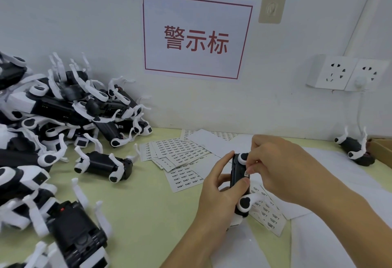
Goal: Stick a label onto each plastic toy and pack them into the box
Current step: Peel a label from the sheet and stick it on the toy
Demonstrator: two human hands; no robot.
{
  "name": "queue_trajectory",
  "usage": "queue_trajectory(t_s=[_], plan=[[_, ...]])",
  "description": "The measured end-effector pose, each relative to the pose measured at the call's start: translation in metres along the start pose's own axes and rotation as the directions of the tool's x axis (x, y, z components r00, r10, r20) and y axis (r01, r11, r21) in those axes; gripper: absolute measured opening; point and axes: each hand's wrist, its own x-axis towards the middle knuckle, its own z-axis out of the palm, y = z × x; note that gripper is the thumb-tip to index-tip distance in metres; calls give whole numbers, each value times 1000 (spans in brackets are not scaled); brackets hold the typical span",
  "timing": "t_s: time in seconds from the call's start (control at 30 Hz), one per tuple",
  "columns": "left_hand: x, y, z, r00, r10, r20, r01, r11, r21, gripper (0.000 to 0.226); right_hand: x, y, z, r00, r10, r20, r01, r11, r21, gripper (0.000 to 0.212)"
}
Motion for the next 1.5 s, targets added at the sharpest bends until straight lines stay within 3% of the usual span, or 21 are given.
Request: queue_trajectory(t_s=[1.5], plan=[[0, 0, 2, 999, 2, -37, -1, 1000, 16, 56, 4, 4, 11, 993, -81, -81, 78, 996, -35, 19]])
